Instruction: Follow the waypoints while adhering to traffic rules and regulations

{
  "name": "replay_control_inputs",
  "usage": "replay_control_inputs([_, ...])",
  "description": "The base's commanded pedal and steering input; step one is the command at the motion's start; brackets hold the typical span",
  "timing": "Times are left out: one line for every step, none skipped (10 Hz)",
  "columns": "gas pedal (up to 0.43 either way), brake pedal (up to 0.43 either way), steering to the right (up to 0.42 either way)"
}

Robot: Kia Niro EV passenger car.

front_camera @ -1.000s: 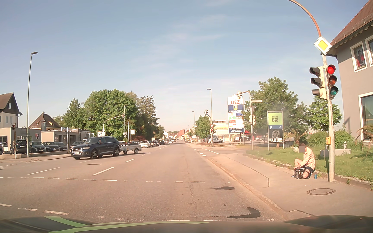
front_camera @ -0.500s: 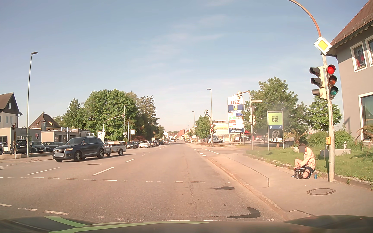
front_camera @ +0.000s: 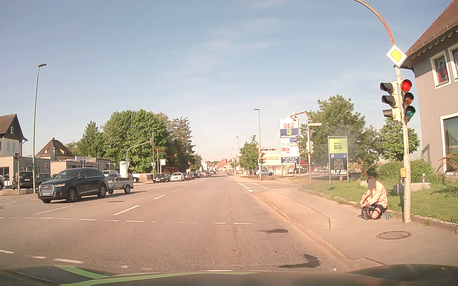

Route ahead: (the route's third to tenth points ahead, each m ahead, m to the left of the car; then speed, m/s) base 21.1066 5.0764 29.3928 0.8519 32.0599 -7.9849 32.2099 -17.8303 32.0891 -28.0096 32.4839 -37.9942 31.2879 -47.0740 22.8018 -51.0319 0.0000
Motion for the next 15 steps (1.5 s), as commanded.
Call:
replay_control_inputs([0.000,0.293,0.000])
replay_control_inputs([0.000,0.293,0.000])
replay_control_inputs([0.000,0.287,0.000])
replay_control_inputs([0.000,0.274,0.000])
replay_control_inputs([0.000,0.262,0.000])
replay_control_inputs([0.000,0.238,0.000])
replay_control_inputs([0.000,0.220,0.000])
replay_control_inputs([0.000,0.213,0.000])
replay_control_inputs([0.000,0.189,0.000])
replay_control_inputs([0.000,0.159,0.000])
replay_control_inputs([0.000,0.140,0.000])
replay_control_inputs([0.000,0.122,0.000])
replay_control_inputs([0.000,0.104,0.000])
replay_control_inputs([0.000,0.079,0.000])
replay_control_inputs([0.000,0.079,0.000])
